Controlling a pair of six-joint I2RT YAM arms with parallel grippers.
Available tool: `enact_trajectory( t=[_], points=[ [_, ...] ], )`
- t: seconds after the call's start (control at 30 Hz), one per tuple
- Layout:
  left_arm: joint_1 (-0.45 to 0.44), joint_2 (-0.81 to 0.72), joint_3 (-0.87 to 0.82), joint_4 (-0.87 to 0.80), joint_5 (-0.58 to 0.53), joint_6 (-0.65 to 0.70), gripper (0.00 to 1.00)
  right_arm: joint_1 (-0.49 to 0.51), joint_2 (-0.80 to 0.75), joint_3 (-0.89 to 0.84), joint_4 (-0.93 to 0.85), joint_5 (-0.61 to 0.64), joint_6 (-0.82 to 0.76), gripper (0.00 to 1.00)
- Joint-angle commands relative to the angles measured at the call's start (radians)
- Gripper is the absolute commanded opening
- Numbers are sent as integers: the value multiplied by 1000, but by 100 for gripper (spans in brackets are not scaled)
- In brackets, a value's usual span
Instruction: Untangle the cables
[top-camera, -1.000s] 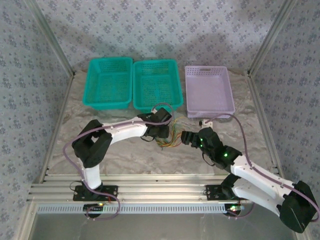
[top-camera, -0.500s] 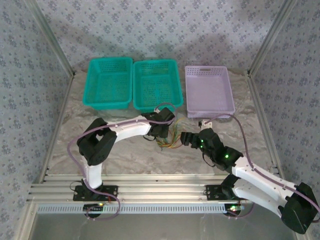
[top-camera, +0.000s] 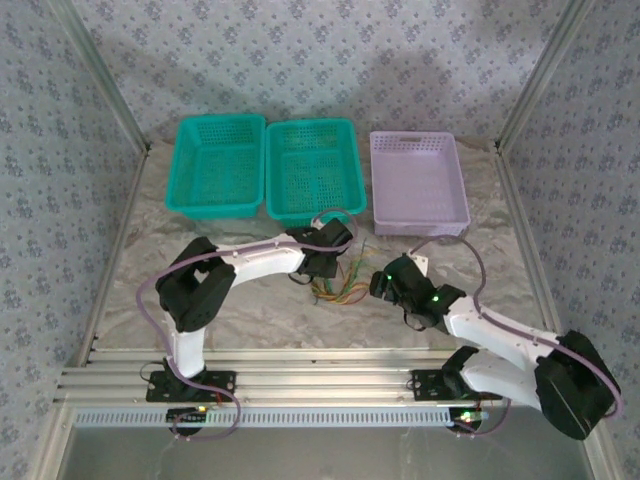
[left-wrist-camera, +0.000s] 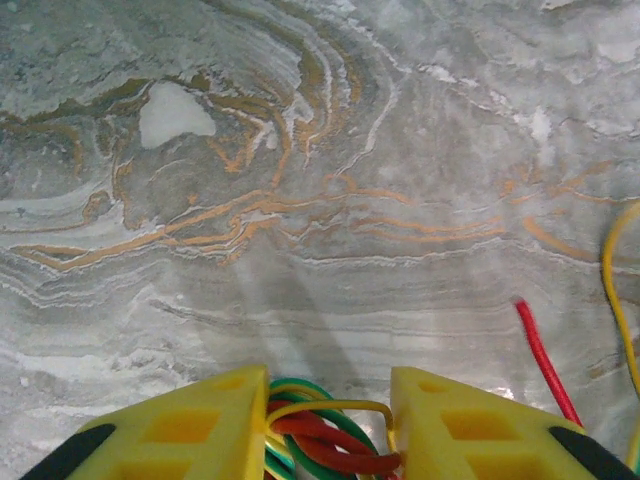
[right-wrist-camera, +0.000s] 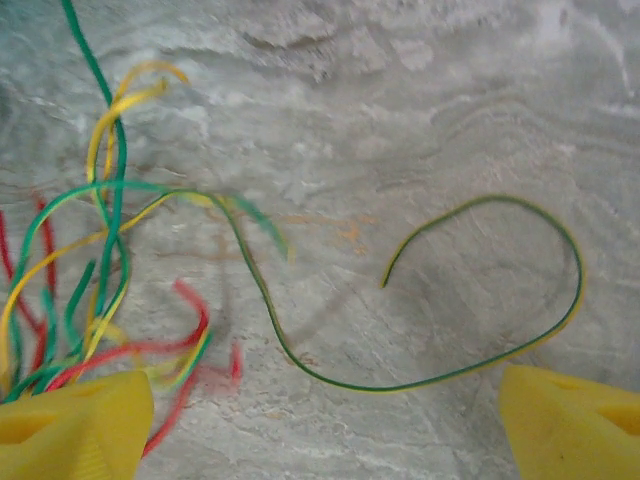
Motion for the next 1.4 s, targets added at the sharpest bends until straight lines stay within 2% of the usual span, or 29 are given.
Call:
enact_trajectory(
  t=[0.0,0.27,0.4,0.67,0.87,1.07,1.23,1.37],
  points=[
    [-5,-20,-35,-49,-13,0,31,-15,51,38,-44,-26,86,89],
    [-3,-34,-59,-39,-32,-10,26,-82,108,34,-72,-60,151,83],
    [-2,-39,-67,-37,-43,-13,24,-112,87,29,-104,-42,163,71],
    [20,-68,-97,-5,-39,-37,19,-133,67,31,-194,32,186,69],
    [44,-72,-112,19,-5,-55,17,-134,76,23,-104,-66,146,69],
    [52,-65,-104,27,-9,-77,13,-84,87,-18,160,-235,28,72],
    [65,-69,-102,43,-10,-96,0,-21,94,1,252,-248,-39,73],
    [71,-72,-86,43,-10,-102,0,-20,84,16,247,-252,-67,73]
  ],
)
